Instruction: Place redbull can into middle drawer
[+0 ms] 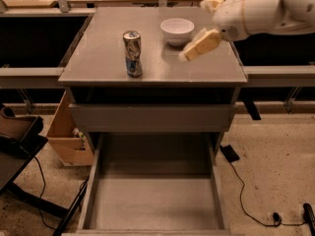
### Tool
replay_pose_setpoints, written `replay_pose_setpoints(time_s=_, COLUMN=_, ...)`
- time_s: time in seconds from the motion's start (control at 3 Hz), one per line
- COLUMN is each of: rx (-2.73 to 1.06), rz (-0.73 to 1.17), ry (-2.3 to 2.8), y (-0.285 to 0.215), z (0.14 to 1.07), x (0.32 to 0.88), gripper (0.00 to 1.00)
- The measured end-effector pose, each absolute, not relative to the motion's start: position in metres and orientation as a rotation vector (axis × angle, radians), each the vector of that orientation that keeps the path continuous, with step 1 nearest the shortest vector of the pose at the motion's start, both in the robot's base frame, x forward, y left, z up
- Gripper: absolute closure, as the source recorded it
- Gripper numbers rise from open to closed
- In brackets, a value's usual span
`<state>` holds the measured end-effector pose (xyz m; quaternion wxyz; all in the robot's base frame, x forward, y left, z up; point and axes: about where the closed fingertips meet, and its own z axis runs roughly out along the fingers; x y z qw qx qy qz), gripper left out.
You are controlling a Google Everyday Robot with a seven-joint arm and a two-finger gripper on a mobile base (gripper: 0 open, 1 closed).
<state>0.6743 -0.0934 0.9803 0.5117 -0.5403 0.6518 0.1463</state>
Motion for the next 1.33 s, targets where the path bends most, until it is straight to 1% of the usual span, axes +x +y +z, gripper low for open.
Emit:
replay_pose_setpoints(time_s=0.33, rx=-1.284, rz=0.524, ry=1.487, y=-0.045, z=0.970, x=0.704, gripper=0.00)
replay_pose_setpoints(time_s=0.67, rx=-1.254, rz=0.694, ry=1.458, y=-0.003, z=0.956, x=0.708, gripper=0.00)
replay_pose_setpoints(time_s=1.33, rx=-1.152, rz=0.903, ry=1.429, y=0.046, z=0.922, x=0.690, gripper=0.00)
